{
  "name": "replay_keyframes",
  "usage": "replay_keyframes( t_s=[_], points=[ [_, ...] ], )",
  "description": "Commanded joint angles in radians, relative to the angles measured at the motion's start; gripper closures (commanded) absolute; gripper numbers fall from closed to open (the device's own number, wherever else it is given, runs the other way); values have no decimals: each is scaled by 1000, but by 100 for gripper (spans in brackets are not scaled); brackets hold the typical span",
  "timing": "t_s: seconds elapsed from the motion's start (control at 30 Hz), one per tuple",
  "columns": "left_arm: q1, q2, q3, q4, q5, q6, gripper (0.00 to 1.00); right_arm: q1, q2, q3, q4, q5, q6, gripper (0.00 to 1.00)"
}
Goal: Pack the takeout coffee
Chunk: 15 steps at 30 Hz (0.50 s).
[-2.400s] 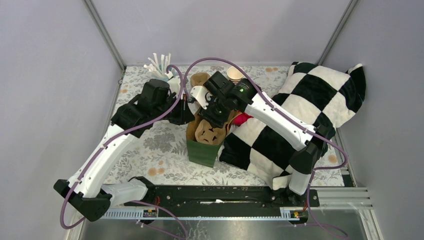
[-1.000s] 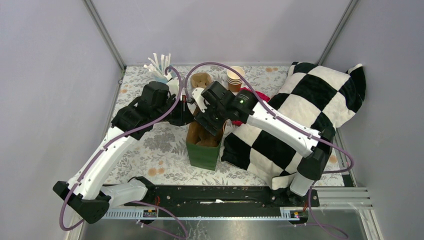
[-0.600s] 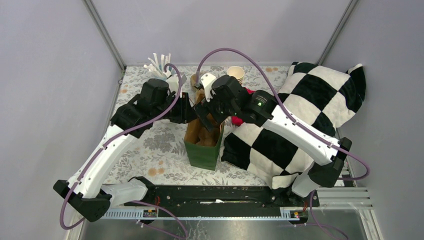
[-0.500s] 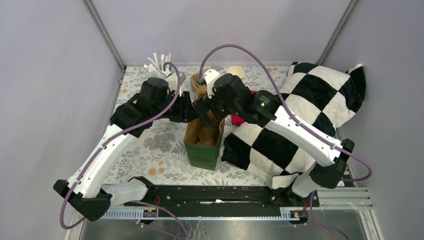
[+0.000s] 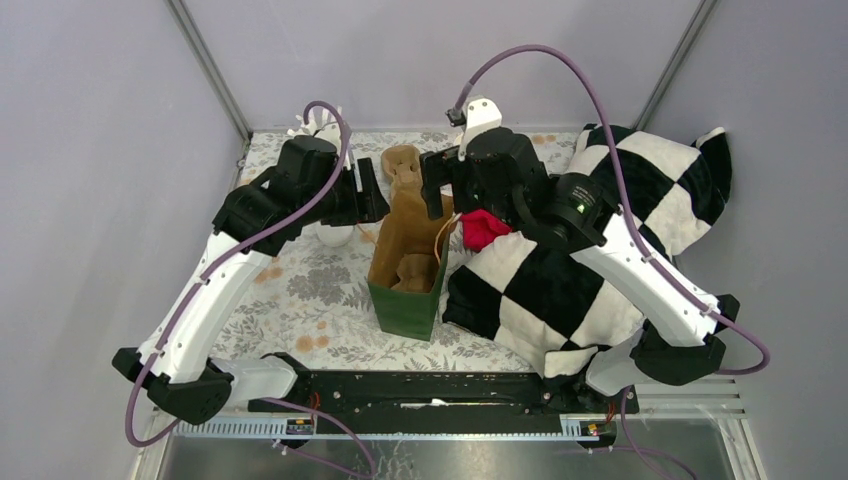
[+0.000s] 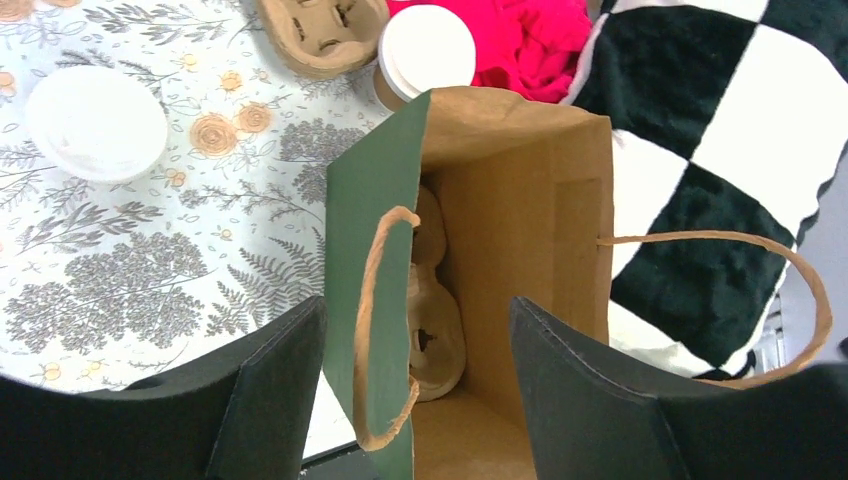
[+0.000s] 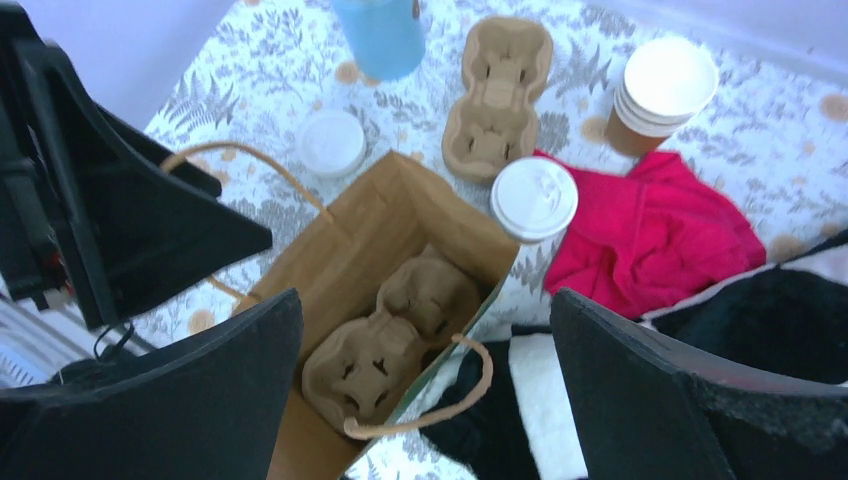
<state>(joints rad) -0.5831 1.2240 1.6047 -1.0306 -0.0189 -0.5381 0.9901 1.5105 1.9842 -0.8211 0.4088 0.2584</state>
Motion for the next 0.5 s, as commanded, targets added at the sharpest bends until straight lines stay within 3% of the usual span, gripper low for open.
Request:
replay_keyframes(
  t_s=[0.0,0.2,0.3,0.4,0.47],
  points=[
    [-1,7,68,-31,-66,-42,34,6,-54,-82,-52,-88,100,0],
    [-1,0,83,-49,-91,-50,47,8,-77,-146,-20,-210,110,2],
    [-1,14,109,-62,-96,-54,50,7,-105,-192,-10,-193,145,11],
    [-1,20,112,-68,-95,-60,51,8,-135,-229,-11,-154,179,1],
    [-1,20,112,-69,-90,-63,51,8,-158,-261,2,-145,196,0]
  ],
)
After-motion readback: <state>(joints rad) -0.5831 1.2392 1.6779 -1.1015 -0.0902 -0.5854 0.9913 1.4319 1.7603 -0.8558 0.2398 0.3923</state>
